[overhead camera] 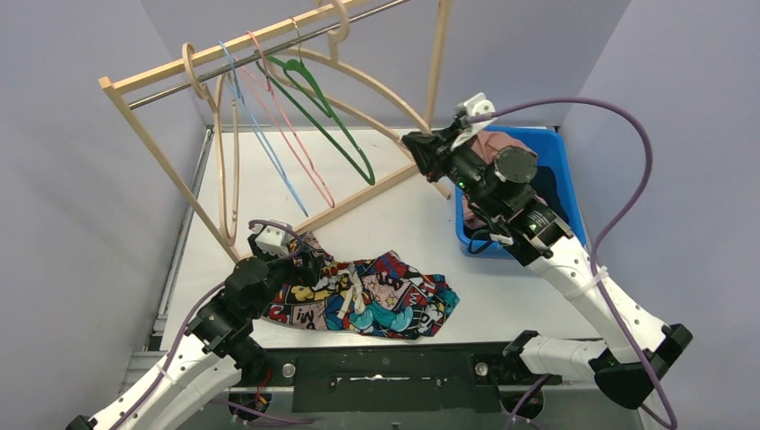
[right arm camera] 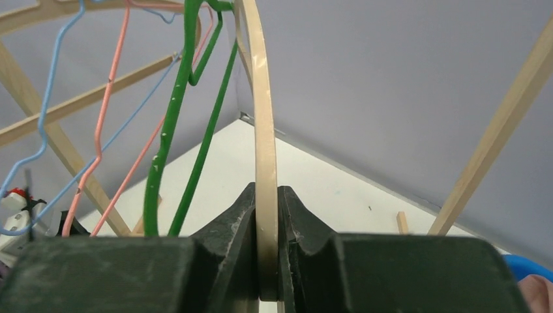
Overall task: Remove the shorts from the hanger
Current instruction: Place the hanger on the clothes rod.
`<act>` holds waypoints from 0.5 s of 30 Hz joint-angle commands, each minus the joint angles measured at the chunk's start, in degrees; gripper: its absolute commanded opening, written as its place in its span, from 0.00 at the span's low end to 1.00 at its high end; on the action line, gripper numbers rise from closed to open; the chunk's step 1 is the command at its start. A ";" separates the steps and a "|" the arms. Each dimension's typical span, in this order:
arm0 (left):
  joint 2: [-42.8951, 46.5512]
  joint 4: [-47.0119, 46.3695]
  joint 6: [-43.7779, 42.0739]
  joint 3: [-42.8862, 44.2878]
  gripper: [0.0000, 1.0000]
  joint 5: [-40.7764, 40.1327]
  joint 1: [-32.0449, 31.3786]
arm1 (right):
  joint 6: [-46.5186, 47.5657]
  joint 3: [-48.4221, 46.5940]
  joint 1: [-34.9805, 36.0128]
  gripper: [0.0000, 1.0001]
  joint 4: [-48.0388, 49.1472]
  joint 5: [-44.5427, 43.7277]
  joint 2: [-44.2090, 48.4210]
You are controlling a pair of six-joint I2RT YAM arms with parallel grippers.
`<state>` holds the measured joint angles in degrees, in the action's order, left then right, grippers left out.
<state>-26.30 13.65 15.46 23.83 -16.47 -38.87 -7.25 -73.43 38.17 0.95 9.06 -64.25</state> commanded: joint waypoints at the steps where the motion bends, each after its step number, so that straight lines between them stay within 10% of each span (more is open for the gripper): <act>1: -0.02 -1.26 -1.04 3.15 0.88 -0.75 0.40 | 4.56 -7.00 4.21 0.00 -5.97 -10.00 -4.16; 10: -0.04 -1.26 -1.05 3.15 0.88 -0.52 0.54 | 3.69 -11.92 5.15 0.05 -10.68 -16.71 -8.38; 15: 0.23 -1.09 -0.98 3.15 0.88 -0.74 0.61 | 2.31 -5.67 5.16 0.33 -9.62 -16.09 -6.15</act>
<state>-26.44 13.98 15.25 23.94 -16.56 -38.52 -4.49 -82.63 43.22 -9.15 -4.86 -72.51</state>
